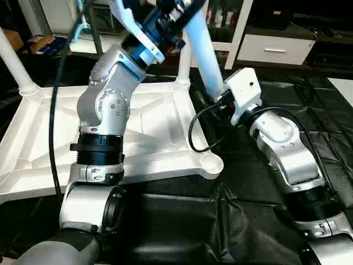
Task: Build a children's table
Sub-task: Insert table leg to table base
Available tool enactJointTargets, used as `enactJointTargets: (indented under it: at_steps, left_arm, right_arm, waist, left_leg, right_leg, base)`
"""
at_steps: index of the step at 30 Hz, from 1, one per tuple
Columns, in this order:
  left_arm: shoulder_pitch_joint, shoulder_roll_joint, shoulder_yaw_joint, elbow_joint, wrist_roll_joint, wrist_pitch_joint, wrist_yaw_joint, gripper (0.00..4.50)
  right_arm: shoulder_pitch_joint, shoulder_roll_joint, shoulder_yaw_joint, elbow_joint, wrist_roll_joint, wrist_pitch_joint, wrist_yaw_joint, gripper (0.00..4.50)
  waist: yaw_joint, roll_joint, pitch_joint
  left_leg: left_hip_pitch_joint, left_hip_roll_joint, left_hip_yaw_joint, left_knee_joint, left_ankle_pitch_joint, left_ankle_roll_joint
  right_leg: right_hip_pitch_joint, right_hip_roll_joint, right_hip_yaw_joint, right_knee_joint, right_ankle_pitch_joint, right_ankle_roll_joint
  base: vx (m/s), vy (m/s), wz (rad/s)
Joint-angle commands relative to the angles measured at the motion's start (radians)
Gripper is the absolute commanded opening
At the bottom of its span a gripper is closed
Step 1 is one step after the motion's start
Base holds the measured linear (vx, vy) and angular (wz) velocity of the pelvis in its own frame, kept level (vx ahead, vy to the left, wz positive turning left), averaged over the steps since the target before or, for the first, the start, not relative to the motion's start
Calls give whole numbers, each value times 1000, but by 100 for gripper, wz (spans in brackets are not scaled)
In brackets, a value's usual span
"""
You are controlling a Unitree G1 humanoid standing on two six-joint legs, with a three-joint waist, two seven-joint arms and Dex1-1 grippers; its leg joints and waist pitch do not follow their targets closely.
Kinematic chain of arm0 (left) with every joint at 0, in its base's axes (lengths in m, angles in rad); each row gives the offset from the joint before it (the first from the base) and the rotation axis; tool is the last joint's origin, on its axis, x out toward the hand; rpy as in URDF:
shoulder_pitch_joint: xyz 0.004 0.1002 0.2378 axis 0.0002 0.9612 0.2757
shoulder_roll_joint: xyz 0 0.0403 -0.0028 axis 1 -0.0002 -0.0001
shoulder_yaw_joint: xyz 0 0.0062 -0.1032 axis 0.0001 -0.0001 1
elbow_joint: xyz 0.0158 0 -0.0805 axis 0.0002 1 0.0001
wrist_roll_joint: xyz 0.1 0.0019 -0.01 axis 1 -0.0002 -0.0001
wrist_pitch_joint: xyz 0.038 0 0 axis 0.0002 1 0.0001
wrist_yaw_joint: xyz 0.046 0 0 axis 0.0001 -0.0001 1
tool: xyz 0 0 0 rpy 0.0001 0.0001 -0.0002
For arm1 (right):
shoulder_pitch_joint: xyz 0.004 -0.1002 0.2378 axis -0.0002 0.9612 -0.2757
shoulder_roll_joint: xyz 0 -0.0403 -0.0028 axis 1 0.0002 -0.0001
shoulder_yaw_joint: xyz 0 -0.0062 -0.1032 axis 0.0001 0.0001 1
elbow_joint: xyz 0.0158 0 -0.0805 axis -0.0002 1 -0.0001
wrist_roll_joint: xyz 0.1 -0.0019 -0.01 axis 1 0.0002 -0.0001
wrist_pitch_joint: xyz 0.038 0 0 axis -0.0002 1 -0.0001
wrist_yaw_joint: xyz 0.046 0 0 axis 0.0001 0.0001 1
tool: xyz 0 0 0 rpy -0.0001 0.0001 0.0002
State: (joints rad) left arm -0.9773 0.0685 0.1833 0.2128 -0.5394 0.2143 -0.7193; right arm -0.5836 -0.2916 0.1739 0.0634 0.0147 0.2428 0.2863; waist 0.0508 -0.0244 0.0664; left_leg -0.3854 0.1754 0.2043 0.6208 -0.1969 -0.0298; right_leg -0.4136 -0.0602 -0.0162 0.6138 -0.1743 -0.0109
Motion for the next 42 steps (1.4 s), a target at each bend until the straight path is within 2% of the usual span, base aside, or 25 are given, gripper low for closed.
enactJointTargets:
  at_steps: [1,3,5,7,11,13,17,21,27,38,40,42]
  left_arm:
    - [12,-6,-26,-48,16,-22,-24,163]
    - [28,-9,-37,-65,20,-29,-33,163]
    - [40,-5,-58,-65,23,-42,-46,163]
    - [43,0,-70,-57,33,-63,-55,163]
    - [41,-2,-79,-36,48,-101,-67,163]
    - [39,-2,-78,-31,52,-107,-66,163]
    - [40,4,-75,-23,58,-121,-67,163]
    - [38,7,-70,-23,42,-114,-64,163]
    - [25,19,-61,3,47,-136,-64,163]
    - [16,29,-61,19,40,-131,-73,163]
    - [15,30,-61,20,38,-131,-74,163]
    - [14,31,-62,21,35,-131,-77,163]
  right_arm:
    - [-15,11,19,-50,-41,20,-48,307]
    - [-16,26,24,-69,-65,30,-87,307]
    - [-23,42,23,-74,-100,35,-135,307]
    - [-30,49,21,-68,-103,35,-143,307]
    - [-47,62,19,-52,-132,50,-161,307]
    - [-49,63,19,-51,-140,59,-166,307]
    - [-34,60,23,-58,-144,97,-156,307]
    - [-20,57,26,-56,-140,96,-143,307]
    - [14,37,28,-66,-140,62,-113,307]
    - [37,39,27,-71,-145,32,-106,307]
    - [39,40,27,-69,-147,26,-105,270]
    - [41,41,25,-66,-147,18,-104,267]
  waist:
    - [-2,5,-79]
    - [-3,9,-79]
    - [-7,10,-78]
    - [-8,13,-77]
    - [-12,13,-79]
    - [-14,9,-81]
    - [-17,9,-80]
    - [-16,10,-80]
    - [-15,12,-80]
    - [-15,9,-81]
    - [-14,9,-81]
    - [-14,9,-81]
  left_leg:
    - [28,47,-24,-71,-97,-2]
    - [29,46,-23,-72,-102,-2]
    - [30,45,-23,-74,-118,-17]
    - [33,45,-23,-75,-141,-28]
    - [30,43,-25,-76,-138,-38]
    - [29,43,-24,-74,-124,-34]
    - [28,42,-24,-73,-112,-22]
    - [30,44,-23,-72,-116,-18]
    - [30,43,-23,-72,-118,-17]
    - [31,44,-22,-70,-110,-5]
    - [30,44,-23,-70,-108,-6]
    - [30,44,-23,-70,-108,-5]
  right_leg:
    - [57,-64,33,-50,-32,-229]
    - [55,-63,34,-51,-31,-226]
    - [52,-60,33,-52,-46,-217]
    - [50,-59,33,-55,-63,-210]
    - [55,-58,34,-50,-34,-201]
    - [56,-58,34,-48,-7,-205]
    - [58,-59,35,-47,3,-214]
    - [57,-60,35,-47,1,-222]
    - [58,-60,35,-47,-6,-222]
    - [58,-60,34,-46,3,-235]
    - [59,-61,34,-46,0,-233]
    - [59,-60,35,-46,1,-234]
  base:
    - [0,0,0]
    - [0,0,0]
    - [0,0,0]
    - [0,0,0]
    - [0,0,0]
    - [0,0,0]
    - [0,0,0]
    - [0,0,0]
    - [0,0,0]
    - [0,0,0]
    - [0,0,0]
    - [0,0,0]
